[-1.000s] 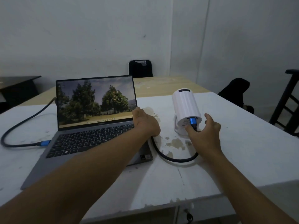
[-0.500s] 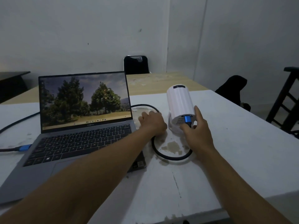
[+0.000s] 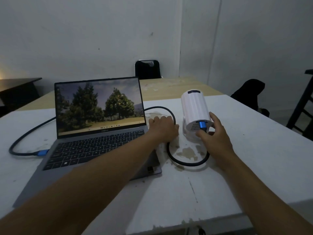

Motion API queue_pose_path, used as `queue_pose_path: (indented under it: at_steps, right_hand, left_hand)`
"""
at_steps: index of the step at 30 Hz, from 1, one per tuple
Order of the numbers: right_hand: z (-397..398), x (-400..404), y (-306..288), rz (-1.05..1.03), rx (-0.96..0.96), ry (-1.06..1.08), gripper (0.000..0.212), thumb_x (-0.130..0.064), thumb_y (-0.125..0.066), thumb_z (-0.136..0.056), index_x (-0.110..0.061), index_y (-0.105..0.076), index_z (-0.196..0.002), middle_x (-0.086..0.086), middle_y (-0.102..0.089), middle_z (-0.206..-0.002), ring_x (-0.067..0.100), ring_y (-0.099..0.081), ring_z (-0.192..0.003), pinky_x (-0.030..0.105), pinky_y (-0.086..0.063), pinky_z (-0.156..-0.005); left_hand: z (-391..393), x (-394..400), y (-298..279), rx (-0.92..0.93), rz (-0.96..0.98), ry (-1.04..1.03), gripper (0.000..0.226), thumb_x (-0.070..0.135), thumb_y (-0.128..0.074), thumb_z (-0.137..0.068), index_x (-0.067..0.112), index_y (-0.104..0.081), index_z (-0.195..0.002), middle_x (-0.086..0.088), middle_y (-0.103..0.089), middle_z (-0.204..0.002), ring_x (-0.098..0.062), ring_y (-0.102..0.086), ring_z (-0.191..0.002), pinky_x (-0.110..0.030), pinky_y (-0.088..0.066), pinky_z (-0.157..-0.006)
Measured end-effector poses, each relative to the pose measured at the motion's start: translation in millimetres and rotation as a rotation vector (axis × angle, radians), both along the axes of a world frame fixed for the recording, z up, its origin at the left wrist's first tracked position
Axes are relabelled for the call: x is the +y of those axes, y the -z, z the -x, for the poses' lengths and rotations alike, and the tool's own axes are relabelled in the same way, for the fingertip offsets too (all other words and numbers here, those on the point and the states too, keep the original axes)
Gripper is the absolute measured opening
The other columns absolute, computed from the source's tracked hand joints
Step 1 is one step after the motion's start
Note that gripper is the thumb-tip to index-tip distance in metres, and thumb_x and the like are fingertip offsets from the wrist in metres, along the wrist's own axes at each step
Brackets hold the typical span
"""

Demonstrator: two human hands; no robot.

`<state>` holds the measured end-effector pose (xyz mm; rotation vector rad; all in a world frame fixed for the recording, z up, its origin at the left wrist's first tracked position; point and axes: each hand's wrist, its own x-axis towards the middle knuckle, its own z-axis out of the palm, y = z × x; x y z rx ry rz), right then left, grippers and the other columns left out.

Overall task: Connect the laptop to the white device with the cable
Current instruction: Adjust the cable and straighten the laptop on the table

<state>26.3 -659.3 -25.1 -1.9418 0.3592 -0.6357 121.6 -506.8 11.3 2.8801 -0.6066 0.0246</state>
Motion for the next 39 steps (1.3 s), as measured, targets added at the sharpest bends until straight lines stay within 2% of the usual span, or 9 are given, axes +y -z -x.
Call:
queue_pose_path:
  at_steps: [5,8,12,16,20,23,26,32,39]
  right_hand:
    - [2.2,1.7,-1.4,-0.044,-0.021,0.003,0.083,-0.051,-0.059,-0.084,-0.034,-0.018,-0.154,0.003,-0.035,-0.148,0.022,-0.049,-0.122,0.04,-0.043,-0.099]
    - [12.2,8.1,-5.2,-0.049,-0.126,0.143,0.069,-0.05,-0.053,-0.09,-0.026,-0.032,-0.151,0.007,-0.038,-0.146,0.019,-0.048,-0.116,0.034,-0.04,-0.097]
    - [34.3,29.3,-14.9,0.425,-0.421,0.422,0.042,-0.033,-0.054,-0.089,-0.006,-0.056,-0.121,0.016,-0.055,-0.121,0.031,-0.051,-0.112,0.026,-0.031,-0.099]
    - [56.1,97.1,-22.6,0.555,-0.554,0.278,0.026,-0.02,-0.055,-0.086,-0.004,-0.057,-0.106,0.016,-0.06,-0.104,0.027,-0.053,-0.096,0.026,-0.039,-0.088]
    - [70.3,175.7,-16.2,0.463,-0.332,-0.014,0.032,-0.026,-0.059,-0.09,-0.018,-0.05,-0.12,0.004,-0.062,-0.113,0.013,-0.054,-0.099,0.029,-0.052,-0.08]
    - [67.0,203.5,-6.4,0.496,0.003,0.071,0.055,-0.037,-0.058,-0.088,-0.018,-0.039,-0.136,0.007,-0.053,-0.132,0.024,-0.051,-0.115,0.036,-0.048,-0.089]
    - [72.0,210.5,2.9,0.483,0.177,0.112,0.063,-0.04,-0.054,-0.087,-0.014,-0.034,-0.141,0.012,-0.048,-0.14,0.03,-0.046,-0.124,0.043,-0.046,-0.097]
    - [74.3,208.5,8.3,0.415,0.228,0.082,0.059,-0.037,-0.051,-0.091,-0.012,-0.037,-0.143,0.012,-0.049,-0.141,0.031,-0.044,-0.128,0.045,-0.043,-0.098]
    - [81.8,205.0,6.8,0.369,0.215,0.063,0.062,-0.045,-0.063,-0.086,-0.012,-0.046,-0.135,0.009,-0.055,-0.133,0.029,-0.052,-0.119,0.044,-0.05,-0.093]
  left_hand:
    - [16.8,62.6,-2.9,-0.082,0.145,-0.012,0.059,0.049,-0.041,-0.102,0.021,-0.038,-0.154,-0.005,-0.05,-0.153,-0.032,-0.041,-0.141,-0.051,-0.024,-0.114]
    - [30.4,121.2,-8.4,-0.124,0.238,-0.063,0.053,0.045,-0.048,-0.101,0.024,-0.045,-0.149,0.0,-0.056,-0.146,-0.029,-0.048,-0.135,-0.051,-0.028,-0.111]
    - [54.9,203.8,-6.5,-0.168,0.372,-0.158,0.05,0.037,-0.058,-0.099,0.022,-0.05,-0.146,0.0,-0.062,-0.137,-0.028,-0.055,-0.129,-0.053,-0.036,-0.111]
    - [82.9,271.6,4.9,-0.193,0.349,-0.296,0.049,0.034,-0.062,-0.097,0.02,-0.053,-0.143,-0.006,-0.061,-0.14,-0.032,-0.055,-0.128,-0.053,-0.04,-0.108]
    - [110.6,308.2,15.2,-0.14,0.355,-0.411,0.053,0.038,-0.057,-0.099,0.02,-0.044,-0.147,-0.01,-0.05,-0.149,-0.036,-0.044,-0.136,-0.053,-0.035,-0.109]
    - [128.9,324.3,24.9,-0.045,0.311,-0.505,0.06,0.048,-0.044,-0.102,0.013,-0.036,-0.15,-0.015,-0.044,-0.152,-0.039,-0.04,-0.136,-0.051,-0.034,-0.109]
    - [141.7,336.8,37.7,-0.019,0.274,-0.514,0.061,0.053,-0.036,-0.103,0.012,-0.037,-0.148,-0.014,-0.045,-0.152,-0.034,-0.039,-0.138,-0.049,-0.033,-0.111]
    - [145.5,340.4,44.1,-0.047,0.335,-0.459,0.05,0.05,-0.035,-0.104,0.015,-0.051,-0.135,-0.01,-0.053,-0.144,-0.03,-0.044,-0.132,-0.046,-0.038,-0.108]
    - [145.0,345.7,42.3,-0.036,0.326,-0.451,0.041,0.047,-0.038,-0.103,0.018,-0.055,-0.127,-0.008,-0.058,-0.14,-0.031,-0.044,-0.13,-0.044,-0.039,-0.104]
